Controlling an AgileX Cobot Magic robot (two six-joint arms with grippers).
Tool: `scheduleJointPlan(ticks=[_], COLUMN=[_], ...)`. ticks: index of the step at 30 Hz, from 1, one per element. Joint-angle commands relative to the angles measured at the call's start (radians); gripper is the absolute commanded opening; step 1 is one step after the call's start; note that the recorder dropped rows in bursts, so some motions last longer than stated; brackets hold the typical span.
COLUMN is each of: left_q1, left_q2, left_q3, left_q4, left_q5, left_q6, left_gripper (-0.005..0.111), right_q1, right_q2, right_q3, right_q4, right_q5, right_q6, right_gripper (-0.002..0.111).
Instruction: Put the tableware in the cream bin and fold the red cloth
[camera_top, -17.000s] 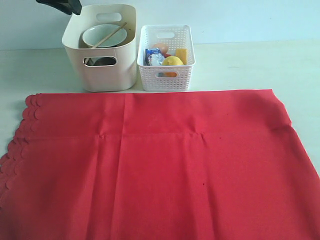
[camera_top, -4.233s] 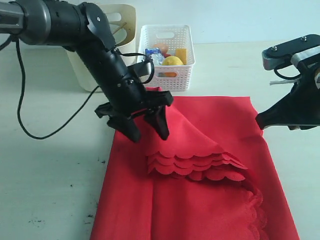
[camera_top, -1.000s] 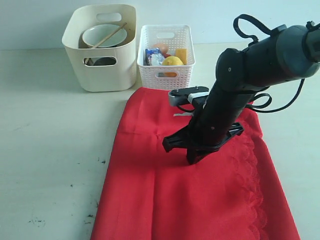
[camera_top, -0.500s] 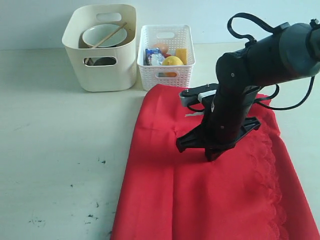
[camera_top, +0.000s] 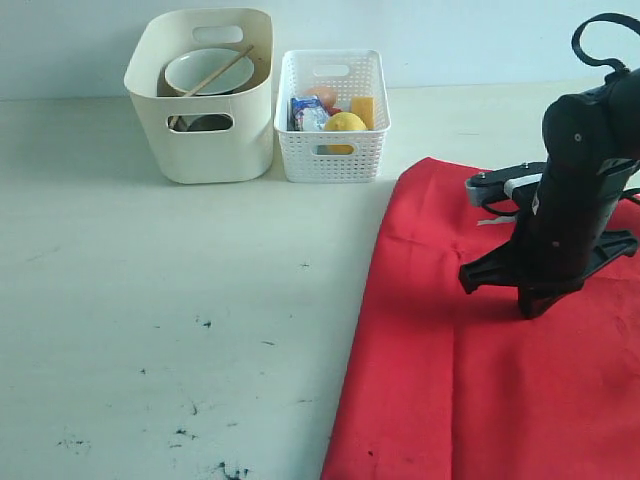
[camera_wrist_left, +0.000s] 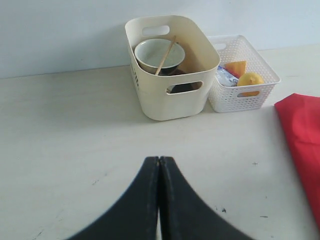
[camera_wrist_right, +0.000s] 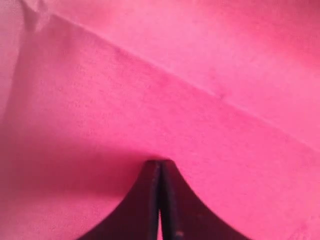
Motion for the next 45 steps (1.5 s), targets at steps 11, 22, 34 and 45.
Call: scheduleJointPlan(ticks=[11,22,34,45], left_q1=[0.003,0.003,0.003,0.003], left_q2=[-0.001,-0.001,-0.001,-0.001], left_q3=[0.006,0.006,0.006,0.006], left_q4=[-0.007,-0.033,-0.029,-0.029], left_q5=[-0.013,-0.009,-0.016,-0.017], left_q6=[-0.007,-0.007,-0.007,-0.007], left_gripper=[0.000,0.000,0.000,0.000], right_q1=[-0.082,-0.082,-0.082,-0.082], right_q2=[-0.016,-0.045,0.057,0.127], right_q3=[-0.064,-0.064,-0.064,-0.064], right_q4=[0.009,-0.066,-0.072,-0.072], right_q5=[-0.088,-0.117,-0.203,-0.331], right_q6=[-0.045,0.029,0.103,0.103], right_gripper=[0.000,0.000,0.000,0.000])
